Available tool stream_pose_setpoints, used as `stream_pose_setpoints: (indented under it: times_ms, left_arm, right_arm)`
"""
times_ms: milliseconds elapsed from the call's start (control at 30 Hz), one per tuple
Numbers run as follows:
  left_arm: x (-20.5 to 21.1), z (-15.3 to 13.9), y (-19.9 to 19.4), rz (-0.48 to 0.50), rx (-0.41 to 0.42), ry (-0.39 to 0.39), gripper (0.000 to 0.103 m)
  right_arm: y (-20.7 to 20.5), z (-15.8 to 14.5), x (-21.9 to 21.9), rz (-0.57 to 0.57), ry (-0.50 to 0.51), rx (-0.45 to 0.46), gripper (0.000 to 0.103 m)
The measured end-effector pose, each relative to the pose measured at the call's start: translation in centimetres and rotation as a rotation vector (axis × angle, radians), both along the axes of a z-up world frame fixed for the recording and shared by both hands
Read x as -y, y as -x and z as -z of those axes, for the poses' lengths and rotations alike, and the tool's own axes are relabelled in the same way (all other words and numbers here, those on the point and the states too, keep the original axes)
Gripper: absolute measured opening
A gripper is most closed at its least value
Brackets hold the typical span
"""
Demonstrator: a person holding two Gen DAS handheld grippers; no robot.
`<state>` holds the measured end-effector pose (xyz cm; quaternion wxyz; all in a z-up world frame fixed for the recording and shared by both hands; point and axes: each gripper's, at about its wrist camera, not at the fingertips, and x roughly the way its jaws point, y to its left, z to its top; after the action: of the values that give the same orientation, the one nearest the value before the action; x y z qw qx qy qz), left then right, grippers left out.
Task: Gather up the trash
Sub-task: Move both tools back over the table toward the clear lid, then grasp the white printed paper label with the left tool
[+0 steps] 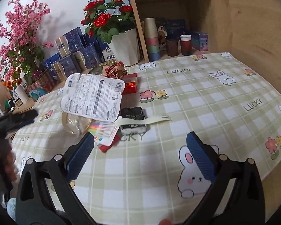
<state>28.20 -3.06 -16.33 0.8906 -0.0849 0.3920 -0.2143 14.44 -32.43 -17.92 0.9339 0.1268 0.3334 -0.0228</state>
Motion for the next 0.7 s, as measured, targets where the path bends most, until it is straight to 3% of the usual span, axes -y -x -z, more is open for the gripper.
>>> stream_pose_setpoints:
  times_ms: [200, 300, 400, 600, 700]
  left_arm:
    - [4.4, -0.2, -6.3, 0.144, 0.009, 0.031, 0.079]
    - [6.1, 0.0, -8.8, 0.185, 0.004, -0.001, 0.079]
    - [6.8, 0.8, -11.4, 0.214, -0.054, 0.000, 0.080]
    - [6.4, 2.2, -14.8, 0.199, -0.163, 0.182, 0.080]
    - [7.3, 2.8, -14.9, 0.202, -0.202, 0.185, 0.080]
  right_arm:
    - [-1.9, 0.9, 1.2, 0.014, -0.044, -0.016, 0.097]
    - [-2.3, 0.8, 1.6, 0.021, -0.047, -0.010, 0.097]
    - [-2.4, 0.7, 2.1, 0.027, -0.058, -0.003, 0.097]
    - [-2.4, 0.8, 2.8, 0.031, -0.053, -0.008, 0.097]
    - [-2.4, 1.0, 3.1, 0.040, -0.048, -0.023, 0.097]
